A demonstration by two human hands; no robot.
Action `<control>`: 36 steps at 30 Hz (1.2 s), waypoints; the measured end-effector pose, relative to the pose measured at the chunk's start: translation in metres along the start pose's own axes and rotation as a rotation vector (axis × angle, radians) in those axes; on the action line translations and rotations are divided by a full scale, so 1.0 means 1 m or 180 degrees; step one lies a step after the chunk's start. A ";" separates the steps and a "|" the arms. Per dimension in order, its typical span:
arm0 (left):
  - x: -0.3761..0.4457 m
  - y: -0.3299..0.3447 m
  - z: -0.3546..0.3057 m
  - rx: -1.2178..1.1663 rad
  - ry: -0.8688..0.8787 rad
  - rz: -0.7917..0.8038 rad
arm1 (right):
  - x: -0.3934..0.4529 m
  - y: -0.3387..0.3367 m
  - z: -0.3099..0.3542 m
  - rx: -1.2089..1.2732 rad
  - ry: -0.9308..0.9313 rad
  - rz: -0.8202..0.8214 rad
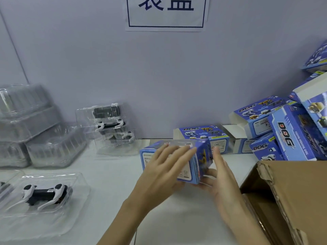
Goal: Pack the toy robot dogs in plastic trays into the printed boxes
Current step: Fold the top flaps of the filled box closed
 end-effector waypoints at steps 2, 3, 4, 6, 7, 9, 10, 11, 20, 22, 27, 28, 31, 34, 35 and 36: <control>-0.004 0.008 -0.007 0.0248 0.0310 0.0136 | 0.003 -0.005 -0.004 -0.0234 0.0205 0.0018; -0.005 0.011 -0.010 0.0210 0.0399 0.0183 | 0.005 -0.009 -0.006 -0.0395 0.0242 0.0012; -0.007 0.013 -0.014 0.0037 0.0406 0.0245 | 0.006 -0.012 -0.008 -0.0575 0.0263 -0.0015; -0.010 0.014 -0.018 -0.0771 0.0089 0.0460 | 0.008 -0.018 -0.012 -0.0731 0.0326 -0.0067; -0.011 0.013 -0.019 -0.1238 -0.0214 0.0510 | 0.011 -0.020 -0.016 -0.0672 0.0388 -0.0099; -0.013 0.013 -0.012 -0.1715 -0.0960 0.0297 | 0.015 -0.023 -0.020 -0.0533 0.0451 -0.0155; -0.015 0.014 -0.005 -0.1660 -0.1386 0.0058 | 0.018 -0.023 -0.022 -0.0520 0.0432 -0.0177; -0.017 0.015 0.006 -0.1517 -0.1876 -0.0180 | 0.019 -0.024 -0.023 -0.0511 0.0387 -0.0190; -0.037 0.000 0.065 -0.4498 -0.3863 0.0313 | 0.011 -0.011 -0.005 -0.0483 -0.0392 0.0622; -0.032 -0.008 0.066 -0.4519 -0.3692 0.0263 | 0.004 -0.011 0.006 -0.0598 -0.0367 0.0822; -0.028 -0.024 0.070 -0.4350 -0.3343 0.0430 | -0.017 -0.019 0.042 -0.1095 -0.0042 0.1180; -0.028 -0.025 0.070 -0.4373 -0.3408 0.0415 | -0.020 -0.022 0.046 -0.1111 0.0126 0.1240; -0.032 -0.025 0.076 -0.4580 -0.3676 0.0052 | -0.028 -0.025 0.051 -0.0951 0.0319 0.1327; -0.030 -0.025 0.083 -0.4782 -0.3515 -0.0407 | -0.035 -0.025 0.055 0.0002 0.0041 0.1091; -0.030 -0.025 0.084 -0.4627 -0.3476 -0.0431 | -0.037 -0.026 0.057 0.0511 -0.0064 0.0893; -0.030 -0.025 0.084 -0.4454 -0.3454 -0.0383 | -0.039 -0.027 0.059 0.1002 -0.0165 0.0719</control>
Point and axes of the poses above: each hand's wrist, its own x-axis towards the middle knuckle, its own y-axis out of the palm, z = x × y, the point moved 2 cm from there along x, towards the middle knuckle, and after that the axes turned 5 degrees about x, right-handed, at the moved point
